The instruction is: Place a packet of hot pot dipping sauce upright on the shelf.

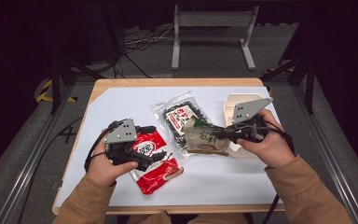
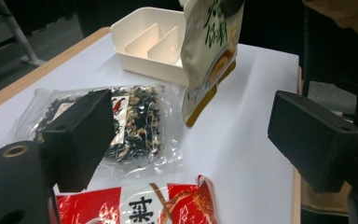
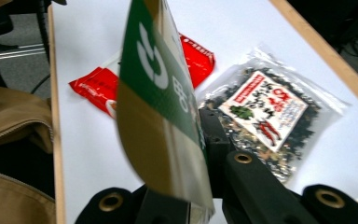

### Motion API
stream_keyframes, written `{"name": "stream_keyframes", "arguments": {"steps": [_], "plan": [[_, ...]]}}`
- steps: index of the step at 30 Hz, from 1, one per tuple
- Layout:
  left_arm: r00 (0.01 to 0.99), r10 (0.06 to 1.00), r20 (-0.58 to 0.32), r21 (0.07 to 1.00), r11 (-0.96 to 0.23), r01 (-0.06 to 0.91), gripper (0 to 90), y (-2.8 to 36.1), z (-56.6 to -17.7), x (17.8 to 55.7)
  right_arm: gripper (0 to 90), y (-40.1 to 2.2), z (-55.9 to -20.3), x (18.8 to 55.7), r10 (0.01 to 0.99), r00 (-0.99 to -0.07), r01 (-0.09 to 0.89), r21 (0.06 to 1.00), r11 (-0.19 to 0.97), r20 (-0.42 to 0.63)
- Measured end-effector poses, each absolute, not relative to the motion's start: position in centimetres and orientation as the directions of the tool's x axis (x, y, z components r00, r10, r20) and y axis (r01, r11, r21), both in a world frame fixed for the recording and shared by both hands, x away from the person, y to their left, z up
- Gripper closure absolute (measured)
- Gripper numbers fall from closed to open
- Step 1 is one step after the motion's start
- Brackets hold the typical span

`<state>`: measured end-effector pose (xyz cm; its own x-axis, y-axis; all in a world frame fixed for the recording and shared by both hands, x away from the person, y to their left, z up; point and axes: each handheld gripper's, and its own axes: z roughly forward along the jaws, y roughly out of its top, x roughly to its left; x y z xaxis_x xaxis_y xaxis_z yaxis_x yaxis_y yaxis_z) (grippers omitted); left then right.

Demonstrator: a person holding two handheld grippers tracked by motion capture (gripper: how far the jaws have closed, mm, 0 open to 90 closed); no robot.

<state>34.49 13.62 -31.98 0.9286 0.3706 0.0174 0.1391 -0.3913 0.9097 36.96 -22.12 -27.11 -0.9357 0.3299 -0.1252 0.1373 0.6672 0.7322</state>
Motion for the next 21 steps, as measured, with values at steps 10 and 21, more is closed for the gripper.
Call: {"name": "stream_keyframes", "arguments": {"steps": [10, 21], "plan": [[0.899, 0.439, 0.005, 0.901, -0.392, 0.186, 10.9, 15.2, -32.8, 34.6, 89.1, -23.9, -25.2, 38.3, 0.36, -0.915, 0.115, 0.739, 0.664, -0.182], [0.854, 0.52, -0.005, 0.896, -0.377, 0.235, 8.6, 17.3, -33.6, 35.0, 89.0, -25.3, -24.2, 39.9, 0.409, -0.874, 0.089, 0.742, 0.664, -0.261]]}}
